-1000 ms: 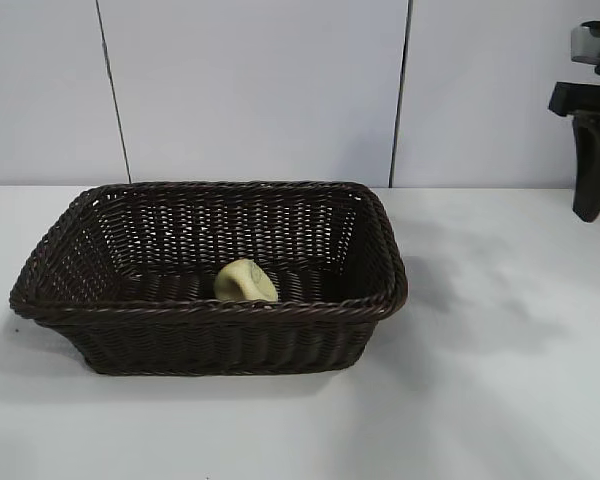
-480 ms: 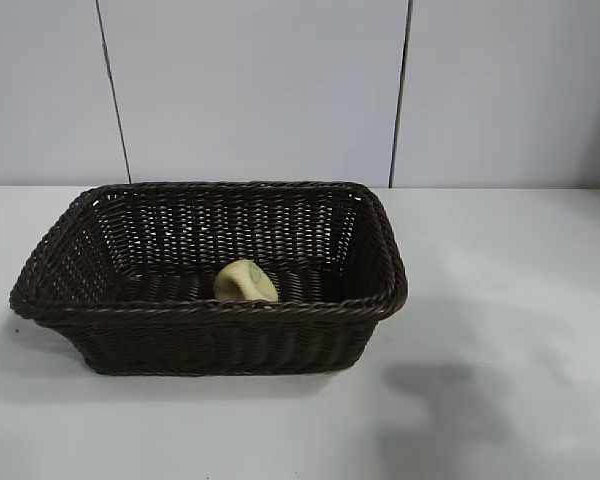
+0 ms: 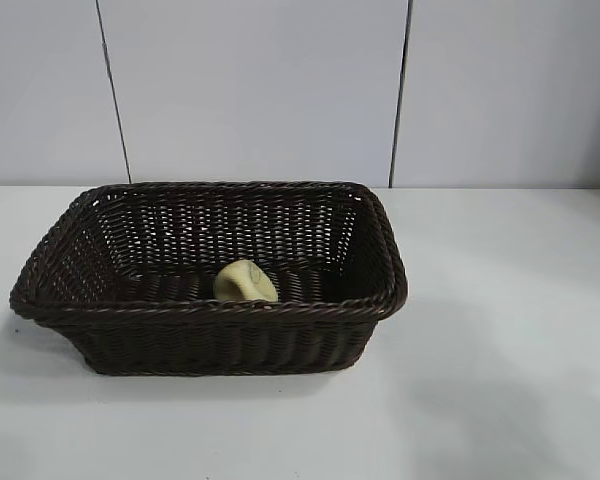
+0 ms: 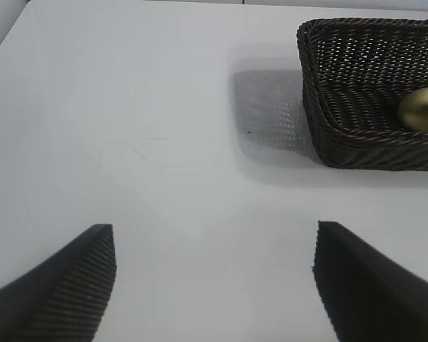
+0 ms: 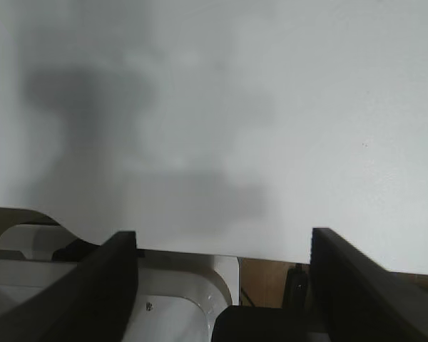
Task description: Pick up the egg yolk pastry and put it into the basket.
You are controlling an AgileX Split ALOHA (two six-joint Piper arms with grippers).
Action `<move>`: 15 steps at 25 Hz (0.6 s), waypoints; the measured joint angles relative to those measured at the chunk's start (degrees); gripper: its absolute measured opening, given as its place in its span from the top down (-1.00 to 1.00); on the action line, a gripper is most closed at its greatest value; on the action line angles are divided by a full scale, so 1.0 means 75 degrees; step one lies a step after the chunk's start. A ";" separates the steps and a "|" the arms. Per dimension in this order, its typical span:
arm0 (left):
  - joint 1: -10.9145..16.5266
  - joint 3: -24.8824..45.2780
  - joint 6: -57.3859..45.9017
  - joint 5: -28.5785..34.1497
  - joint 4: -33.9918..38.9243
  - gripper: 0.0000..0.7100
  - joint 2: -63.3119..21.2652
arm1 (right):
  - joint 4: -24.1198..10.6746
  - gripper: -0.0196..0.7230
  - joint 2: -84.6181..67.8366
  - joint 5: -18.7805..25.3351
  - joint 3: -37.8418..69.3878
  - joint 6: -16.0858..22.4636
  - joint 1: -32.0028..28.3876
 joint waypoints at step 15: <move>0.0000 0.0000 0.0000 0.0000 0.0000 -0.58 0.0000 | 0.0000 -0.39 -0.3577 0.0030 0.0008 0.0000 0.0000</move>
